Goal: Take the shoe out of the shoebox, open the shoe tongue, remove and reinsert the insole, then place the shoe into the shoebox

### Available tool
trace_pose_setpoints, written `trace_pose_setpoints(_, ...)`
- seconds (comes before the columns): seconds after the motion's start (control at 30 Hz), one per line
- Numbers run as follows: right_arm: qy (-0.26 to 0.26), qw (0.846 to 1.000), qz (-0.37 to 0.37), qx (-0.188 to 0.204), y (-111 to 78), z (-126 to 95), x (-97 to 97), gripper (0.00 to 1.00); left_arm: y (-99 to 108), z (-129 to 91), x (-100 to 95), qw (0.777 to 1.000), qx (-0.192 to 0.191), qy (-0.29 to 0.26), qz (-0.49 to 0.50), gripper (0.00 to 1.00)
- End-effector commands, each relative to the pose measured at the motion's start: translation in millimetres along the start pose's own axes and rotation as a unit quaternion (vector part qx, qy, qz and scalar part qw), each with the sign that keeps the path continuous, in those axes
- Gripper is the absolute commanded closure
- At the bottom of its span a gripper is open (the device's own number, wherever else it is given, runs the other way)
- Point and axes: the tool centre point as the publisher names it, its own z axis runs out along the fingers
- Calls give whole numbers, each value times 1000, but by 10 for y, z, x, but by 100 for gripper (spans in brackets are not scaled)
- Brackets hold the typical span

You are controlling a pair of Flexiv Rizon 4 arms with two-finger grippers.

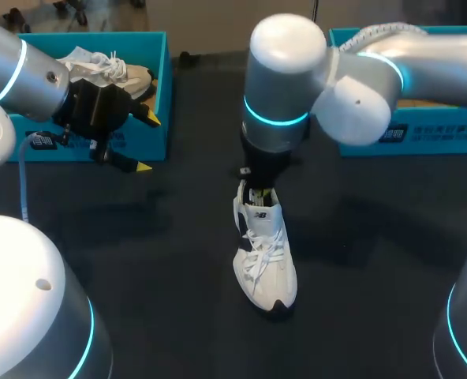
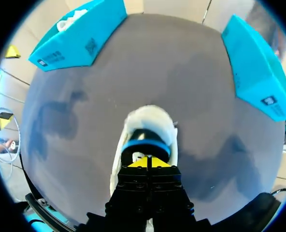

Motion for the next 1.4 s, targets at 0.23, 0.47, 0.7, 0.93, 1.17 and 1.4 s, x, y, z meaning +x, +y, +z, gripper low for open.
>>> trace_pose_setpoints(0.23, 24, 1000, 12, 9, 116, 405, 94, 100, -1, -4, 5, 1000, -1, 0, 1, 0)
trace_pose_setpoints(0.47, 34, 999, 38, 17, -16, 641, 97, 100, -1, -4, 5, 1000, -1, 0, 1, 0)
trace_pose_setpoints(0.7, 5, 999, 38, 12, -110, 340, 35, 100, -1, -4, 5, 1000, -1, 0, 1, 0)
trace_pose_setpoints(0.93, 1, 1000, 13, 0, -51, 111, 95, 100, -1, -4, 5, 1000, -1, 0, 1, 0)
trace_pose_setpoints(1.17, 22, 1000, 0, 3, 64, 293, 211, 100, -1, -4, 5, 1000, -1, 0, 1, 0)
trace_pose_setpoints(1.4, 45, 999, 3, 25, 37, 601, 259, 100, -1, -4, 5, 1000, -1, 0, 1, 0)
